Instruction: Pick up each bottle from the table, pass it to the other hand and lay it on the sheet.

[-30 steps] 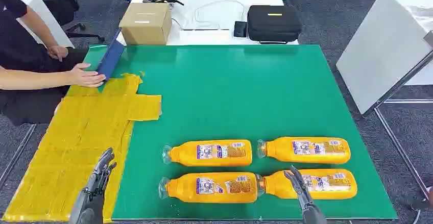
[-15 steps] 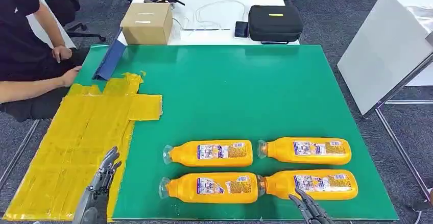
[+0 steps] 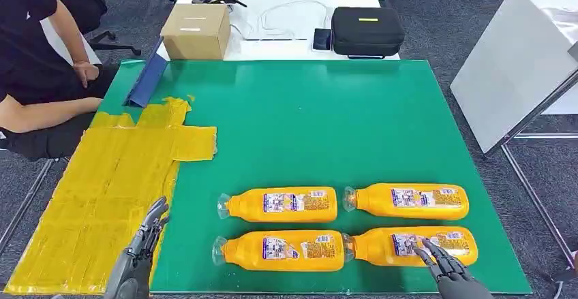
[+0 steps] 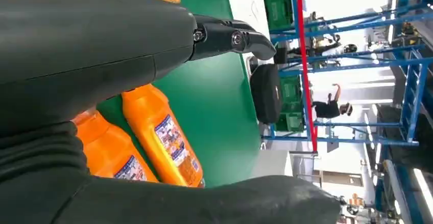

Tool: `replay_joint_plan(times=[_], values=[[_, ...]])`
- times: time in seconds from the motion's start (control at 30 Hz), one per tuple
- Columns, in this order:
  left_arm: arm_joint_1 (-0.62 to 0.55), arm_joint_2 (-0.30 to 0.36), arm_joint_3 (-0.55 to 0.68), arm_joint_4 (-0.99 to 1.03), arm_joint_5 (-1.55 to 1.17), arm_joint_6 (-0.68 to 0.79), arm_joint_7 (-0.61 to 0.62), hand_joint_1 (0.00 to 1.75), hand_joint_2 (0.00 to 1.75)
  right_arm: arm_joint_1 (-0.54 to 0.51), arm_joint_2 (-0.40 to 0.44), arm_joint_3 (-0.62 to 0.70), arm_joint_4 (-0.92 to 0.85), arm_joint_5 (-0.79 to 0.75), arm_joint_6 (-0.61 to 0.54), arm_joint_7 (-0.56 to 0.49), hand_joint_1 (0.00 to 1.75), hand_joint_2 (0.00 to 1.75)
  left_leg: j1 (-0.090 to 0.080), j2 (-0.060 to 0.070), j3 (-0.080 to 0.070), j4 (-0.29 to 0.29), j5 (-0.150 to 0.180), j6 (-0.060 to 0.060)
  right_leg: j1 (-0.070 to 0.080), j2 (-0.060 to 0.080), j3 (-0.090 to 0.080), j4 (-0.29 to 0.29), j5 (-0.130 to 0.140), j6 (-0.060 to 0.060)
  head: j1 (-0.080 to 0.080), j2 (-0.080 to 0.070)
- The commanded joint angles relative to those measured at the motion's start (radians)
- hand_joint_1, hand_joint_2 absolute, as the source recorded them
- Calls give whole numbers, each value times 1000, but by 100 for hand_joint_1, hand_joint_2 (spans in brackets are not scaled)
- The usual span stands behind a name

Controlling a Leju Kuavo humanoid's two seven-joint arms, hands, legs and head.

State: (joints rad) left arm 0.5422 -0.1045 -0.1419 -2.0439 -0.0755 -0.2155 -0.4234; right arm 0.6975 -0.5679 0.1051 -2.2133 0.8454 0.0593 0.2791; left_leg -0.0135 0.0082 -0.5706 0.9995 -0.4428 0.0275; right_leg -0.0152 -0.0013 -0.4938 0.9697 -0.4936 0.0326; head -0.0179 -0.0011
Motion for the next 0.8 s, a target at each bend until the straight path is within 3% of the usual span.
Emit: replay_joint_plan(times=[0.03, 0.33, 0.5, 0.8], values=[[-24, 62, -45, 53, 9, 17, 4, 0, 0, -90, 295, -329, 79, 119, 164, -148, 0, 175, 1, -2, -1, -1, 2, -3, 1, -1, 0, -2, 2, -2, 0, 0], [-52, 80, -60, 69, 21, 21, 4, 0, 0, -217, 291, -300, 168, 211, 256, -224, 0, 175, 2, 0, -1, -1, 2, -3, 2, 0, 0, -3, 3, -2, 0, 0], [-56, 82, -62, 71, 22, 23, 4, 0, 0, -219, 282, -289, 172, 224, 259, -221, 0, 175, 1, -1, -1, -1, 2, -2, 1, -1, 0, -2, 2, -1, 0, 0], [-81, 97, -76, 83, 32, 35, 3, 0, 0, -223, 184, -286, 231, 208, 313, -212, 0, 175, 1, -1, -1, 0, 2, -2, 0, 0, 0, -2, 2, -1, 0, 0]])
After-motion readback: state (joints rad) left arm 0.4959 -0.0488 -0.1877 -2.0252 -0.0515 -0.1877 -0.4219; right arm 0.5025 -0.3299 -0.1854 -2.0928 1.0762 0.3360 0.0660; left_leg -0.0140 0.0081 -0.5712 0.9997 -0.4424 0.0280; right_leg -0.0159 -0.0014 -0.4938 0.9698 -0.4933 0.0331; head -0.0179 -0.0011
